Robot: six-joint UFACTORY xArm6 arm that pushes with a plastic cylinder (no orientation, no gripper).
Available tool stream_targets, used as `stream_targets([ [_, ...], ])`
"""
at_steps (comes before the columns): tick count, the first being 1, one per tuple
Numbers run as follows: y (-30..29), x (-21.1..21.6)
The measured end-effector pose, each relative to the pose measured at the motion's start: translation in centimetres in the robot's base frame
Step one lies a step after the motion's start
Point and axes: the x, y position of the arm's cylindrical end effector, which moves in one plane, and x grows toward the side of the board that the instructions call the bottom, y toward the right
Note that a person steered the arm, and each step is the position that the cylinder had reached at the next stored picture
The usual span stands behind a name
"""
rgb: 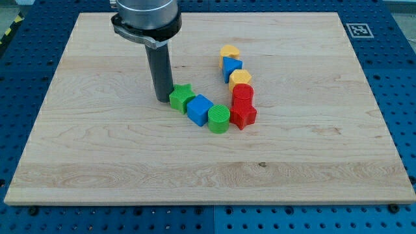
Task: Move the red star towards the center right of the board
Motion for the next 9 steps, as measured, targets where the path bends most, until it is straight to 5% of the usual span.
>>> stream_targets([
  [7,-4.5,-4.0],
  [9,0.5,-6.8],
])
